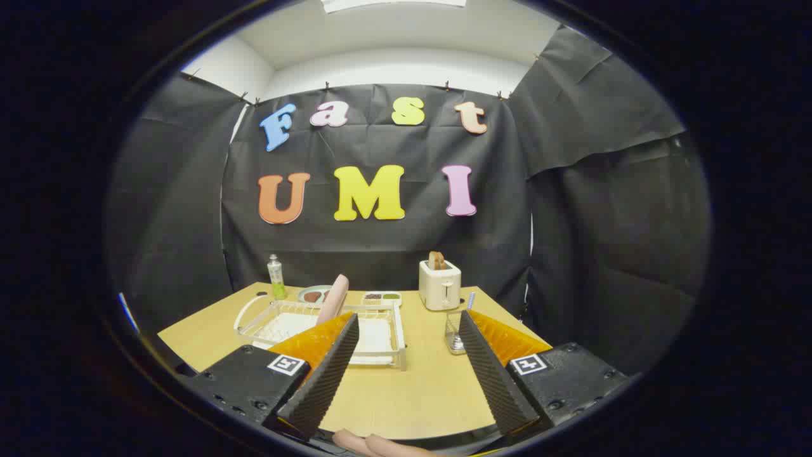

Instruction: Take the plate from the dish rack, then take the spoon from the basket and place it into the plate.

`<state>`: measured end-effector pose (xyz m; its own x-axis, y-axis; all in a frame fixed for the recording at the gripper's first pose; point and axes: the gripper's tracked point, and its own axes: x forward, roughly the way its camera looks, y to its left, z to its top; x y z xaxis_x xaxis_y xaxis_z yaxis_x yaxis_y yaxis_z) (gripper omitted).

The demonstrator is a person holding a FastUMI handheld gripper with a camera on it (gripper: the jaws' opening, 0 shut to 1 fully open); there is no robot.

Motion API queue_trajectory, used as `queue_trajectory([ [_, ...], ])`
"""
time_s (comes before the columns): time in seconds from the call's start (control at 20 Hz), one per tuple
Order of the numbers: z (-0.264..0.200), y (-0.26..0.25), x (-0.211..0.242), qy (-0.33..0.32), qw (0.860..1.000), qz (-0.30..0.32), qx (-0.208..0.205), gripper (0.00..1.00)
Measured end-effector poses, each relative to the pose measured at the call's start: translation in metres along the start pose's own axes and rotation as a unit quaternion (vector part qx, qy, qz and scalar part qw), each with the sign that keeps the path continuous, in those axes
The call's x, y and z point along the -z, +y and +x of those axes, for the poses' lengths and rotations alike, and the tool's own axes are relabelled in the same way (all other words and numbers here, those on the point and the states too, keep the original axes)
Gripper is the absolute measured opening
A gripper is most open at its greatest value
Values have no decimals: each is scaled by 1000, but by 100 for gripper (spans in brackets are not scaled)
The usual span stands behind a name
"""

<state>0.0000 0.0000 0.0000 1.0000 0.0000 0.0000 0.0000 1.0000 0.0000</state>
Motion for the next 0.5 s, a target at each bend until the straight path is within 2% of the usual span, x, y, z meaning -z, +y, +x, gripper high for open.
queue_trajectory([
  [0.5, 6, -5, 8, 8, 1000, -2, 6, 100],
])
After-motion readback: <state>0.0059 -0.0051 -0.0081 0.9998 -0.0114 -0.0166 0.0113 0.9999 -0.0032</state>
